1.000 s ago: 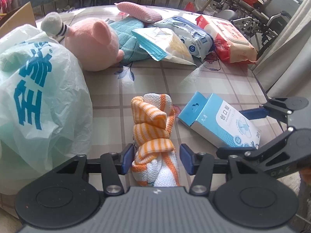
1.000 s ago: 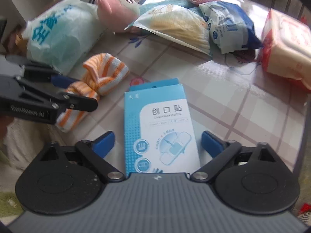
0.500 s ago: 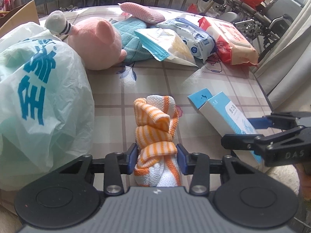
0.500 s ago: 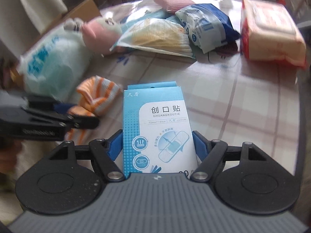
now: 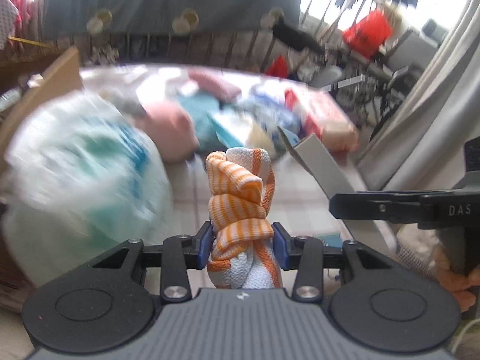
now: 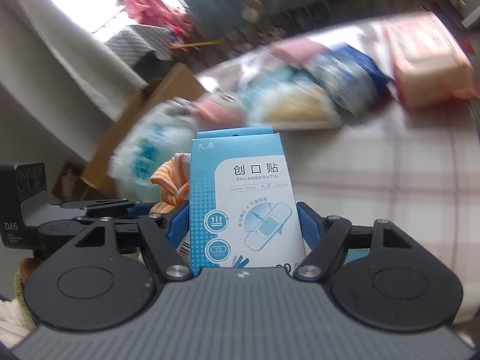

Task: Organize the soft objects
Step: 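Carry the towel and bandage box in both tools to the cardboard box, then open the left tool to drop the orange-striped towel into the box, then lower the blue bandage box into the box and open the right tool, then move the left tool to the pink plush toy and close on it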

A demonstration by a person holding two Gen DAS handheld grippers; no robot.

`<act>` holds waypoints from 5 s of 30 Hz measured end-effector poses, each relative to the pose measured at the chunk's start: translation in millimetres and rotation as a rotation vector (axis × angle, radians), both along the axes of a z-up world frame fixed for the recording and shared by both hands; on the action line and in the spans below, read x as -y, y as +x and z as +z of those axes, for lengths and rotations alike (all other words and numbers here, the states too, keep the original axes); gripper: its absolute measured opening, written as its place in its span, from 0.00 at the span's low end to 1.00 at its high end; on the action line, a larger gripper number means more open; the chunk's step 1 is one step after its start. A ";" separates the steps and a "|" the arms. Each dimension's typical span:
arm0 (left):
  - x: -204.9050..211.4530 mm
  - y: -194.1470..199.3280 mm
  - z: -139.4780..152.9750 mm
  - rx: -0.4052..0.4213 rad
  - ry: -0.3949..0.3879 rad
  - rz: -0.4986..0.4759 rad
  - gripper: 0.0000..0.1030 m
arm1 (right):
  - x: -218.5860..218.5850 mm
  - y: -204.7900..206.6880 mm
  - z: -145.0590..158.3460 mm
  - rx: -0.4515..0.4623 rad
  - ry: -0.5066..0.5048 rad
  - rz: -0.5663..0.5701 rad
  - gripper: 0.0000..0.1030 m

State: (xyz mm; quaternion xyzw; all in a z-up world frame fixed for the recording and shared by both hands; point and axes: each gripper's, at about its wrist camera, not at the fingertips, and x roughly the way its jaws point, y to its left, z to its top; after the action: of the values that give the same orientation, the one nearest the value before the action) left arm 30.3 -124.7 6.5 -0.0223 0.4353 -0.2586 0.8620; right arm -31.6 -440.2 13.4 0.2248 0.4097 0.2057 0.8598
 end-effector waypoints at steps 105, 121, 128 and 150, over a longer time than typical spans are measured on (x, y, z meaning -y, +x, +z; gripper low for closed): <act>-245.1 240.0 36.3 0.115 -0.056 0.170 0.42 | -290.7 369.8 -8.0 -0.349 0.515 0.211 0.71; -229.4 269.1 5.2 0.034 -0.002 0.181 0.20 | -225.8 364.2 -11.4 -0.309 0.549 0.118 0.79; -205.4 297.1 -21.7 -0.027 0.108 0.165 0.21 | -166.9 336.1 2.4 -0.222 0.607 0.087 0.80; -192.9 255.9 28.6 0.043 0.136 0.319 0.68 | -56.2 244.0 5.4 -0.130 0.547 -0.014 0.83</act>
State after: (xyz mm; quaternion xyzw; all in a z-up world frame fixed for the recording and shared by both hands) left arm 286.2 68.1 35.1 -0.0273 0.4243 -0.0891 0.9007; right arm 212.3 -384.0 18.7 0.4641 0.3915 0.2882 0.7405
